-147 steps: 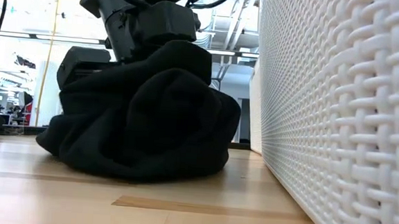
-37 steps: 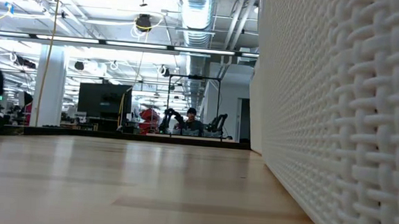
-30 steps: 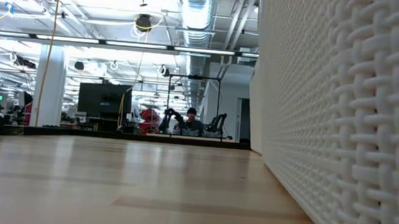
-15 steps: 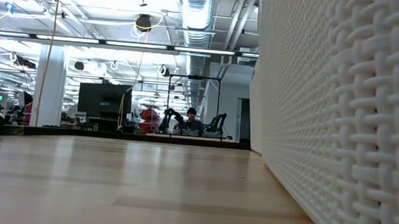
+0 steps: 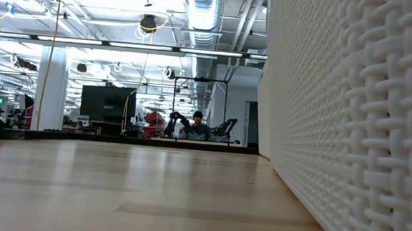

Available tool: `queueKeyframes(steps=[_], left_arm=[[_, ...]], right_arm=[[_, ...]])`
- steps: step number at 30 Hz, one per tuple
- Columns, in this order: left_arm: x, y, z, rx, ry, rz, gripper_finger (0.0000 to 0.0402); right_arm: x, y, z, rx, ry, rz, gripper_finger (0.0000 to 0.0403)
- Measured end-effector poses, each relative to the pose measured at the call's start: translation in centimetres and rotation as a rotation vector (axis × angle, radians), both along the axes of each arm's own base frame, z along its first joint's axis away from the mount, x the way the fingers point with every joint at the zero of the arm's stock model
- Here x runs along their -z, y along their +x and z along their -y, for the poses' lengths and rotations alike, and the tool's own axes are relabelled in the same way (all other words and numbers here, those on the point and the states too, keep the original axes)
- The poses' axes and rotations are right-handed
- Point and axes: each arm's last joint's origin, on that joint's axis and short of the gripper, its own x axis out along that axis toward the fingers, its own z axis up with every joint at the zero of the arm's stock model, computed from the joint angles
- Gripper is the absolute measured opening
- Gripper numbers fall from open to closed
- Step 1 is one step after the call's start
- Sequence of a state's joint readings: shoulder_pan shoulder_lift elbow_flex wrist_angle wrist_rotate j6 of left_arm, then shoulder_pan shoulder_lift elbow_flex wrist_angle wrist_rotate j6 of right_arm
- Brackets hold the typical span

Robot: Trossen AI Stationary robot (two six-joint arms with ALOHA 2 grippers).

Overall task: Sort clothes
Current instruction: Put the black jacket in the bottom laundry bin

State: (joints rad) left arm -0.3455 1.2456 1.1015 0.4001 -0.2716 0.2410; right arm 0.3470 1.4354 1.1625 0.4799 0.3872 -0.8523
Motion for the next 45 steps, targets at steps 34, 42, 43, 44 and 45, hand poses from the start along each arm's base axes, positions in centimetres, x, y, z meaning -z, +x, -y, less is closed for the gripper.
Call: queueKeyframes(steps=[34,42,43,44,45], left_arm=[[2.1,-1.2,0.0,-0.116,0.071,-0.285,0.0209],[2.8,-1.3,-0.1,-0.113,0.052,-0.348,0.0209],[2.8,-1.3,-0.1,-0.114,0.052,-0.351,0.0209],[2.8,-1.3,-0.1,-0.114,0.052,-0.354,0.0209],[2.8,-1.3,-0.1,-0.114,0.052,-0.355,0.0209]], right_arm=[[-0.4,-16.7,-1.0,-0.047,0.359,-0.611,0.0019],[2.6,-16.7,-1.6,-0.015,0.436,-0.930,0.0019],[3.0,-16.6,-1.7,-0.004,0.433,-0.971,0.0019],[3.5,-16.5,-1.7,0.007,0.435,-1.021,0.0019],[3.9,-16.4,-1.8,0.024,0.439,-1.072,0.0019]])
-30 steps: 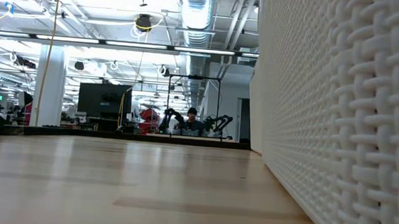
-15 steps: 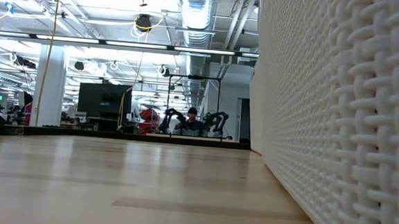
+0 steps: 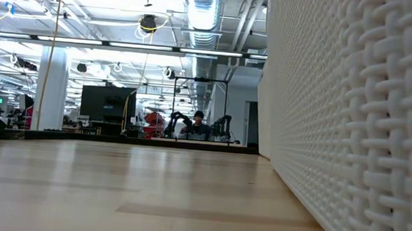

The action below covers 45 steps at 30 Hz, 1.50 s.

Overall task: Sort clothes
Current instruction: Put the black jacket in the bottom laundry bin

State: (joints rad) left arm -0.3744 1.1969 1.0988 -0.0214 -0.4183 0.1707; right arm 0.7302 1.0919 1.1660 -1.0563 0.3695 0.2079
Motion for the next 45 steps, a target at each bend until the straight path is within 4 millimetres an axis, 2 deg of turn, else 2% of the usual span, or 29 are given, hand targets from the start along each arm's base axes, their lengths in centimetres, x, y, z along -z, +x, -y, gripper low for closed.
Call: queueKeyframes(steps=[6,15,34,39,45], left_arm=[[0.2,0.0,0.0,-0.006,-0.004,-0.024,0.0209],[0.6,-0.1,-0.1,-0.014,-0.027,-0.063,0.0209],[1.6,-0.4,0.0,-0.029,-0.065,-0.158,0.0209],[1.7,-0.5,0.2,-0.021,-0.069,-0.169,0.0209],[1.7,-0.6,0.5,-0.011,-0.069,-0.170,0.0209]], right_arm=[[2.5,0.8,-0.3,0.055,0.003,-0.293,0.0019],[4.9,3.1,-1.1,0.039,0.066,-0.532,0.0018],[10.8,7.2,-1.8,-0.011,0.013,-0.844,0.0025],[11.3,7.5,-1.7,0.009,0.012,-0.872,0.0040],[10.0,6.7,-1.2,0.095,0.043,-0.852,0.0062]])
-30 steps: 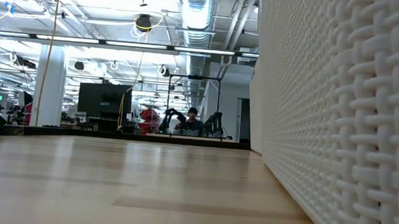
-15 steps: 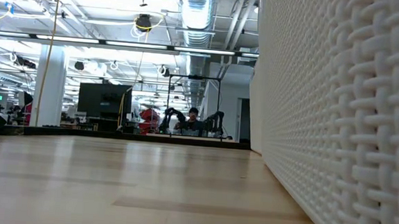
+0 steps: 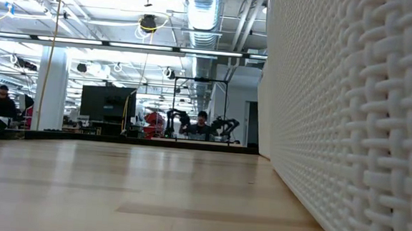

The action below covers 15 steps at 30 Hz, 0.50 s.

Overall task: Sort clothes
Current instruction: Put the black jacket in the bottom laundry bin

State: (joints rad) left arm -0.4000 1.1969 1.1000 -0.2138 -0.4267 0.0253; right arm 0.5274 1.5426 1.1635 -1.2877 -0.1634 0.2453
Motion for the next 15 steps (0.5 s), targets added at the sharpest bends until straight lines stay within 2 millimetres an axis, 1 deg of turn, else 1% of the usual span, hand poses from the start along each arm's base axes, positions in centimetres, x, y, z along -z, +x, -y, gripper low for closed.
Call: queueKeyframes(steps=[7,15], left_arm=[[0.0,0.0,0.0,0.000,0.000,0.000,0.0209],[0.0,0.0,0.0,0.000,0.000,0.000,0.0209]], right_arm=[[-2.9,-1.7,1.0,0.125,0.040,0.094,0.0099],[-5.6,-3.6,2.1,0.207,0.115,0.204,0.0170]])
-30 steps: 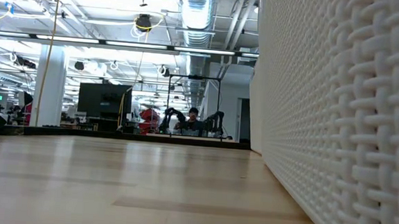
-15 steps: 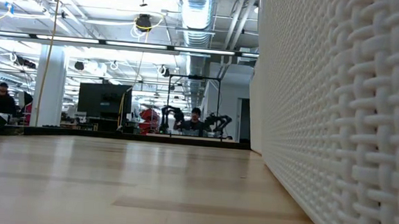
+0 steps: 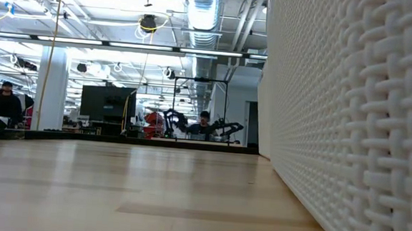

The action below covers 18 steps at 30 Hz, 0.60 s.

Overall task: Sort clothes
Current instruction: Put the black jacket in the bottom laundry bin, then return to Home Position

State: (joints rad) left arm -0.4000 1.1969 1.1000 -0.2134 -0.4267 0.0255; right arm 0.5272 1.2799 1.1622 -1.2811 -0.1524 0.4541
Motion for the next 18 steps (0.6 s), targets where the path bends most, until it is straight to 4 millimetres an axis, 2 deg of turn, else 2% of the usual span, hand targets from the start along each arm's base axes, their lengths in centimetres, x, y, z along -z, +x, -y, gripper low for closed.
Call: queueKeyframes(steps=[6,18], left_arm=[[0.0,0.0,0.0,0.001,0.003,0.000,0.0209],[0.0,0.0,0.0,0.001,0.004,-0.002,0.0209]], right_arm=[[-1.5,-1.2,0.7,0.042,0.052,0.077,0.0205],[-4.5,-2.3,1.3,0.045,0.216,0.344,0.0201]])
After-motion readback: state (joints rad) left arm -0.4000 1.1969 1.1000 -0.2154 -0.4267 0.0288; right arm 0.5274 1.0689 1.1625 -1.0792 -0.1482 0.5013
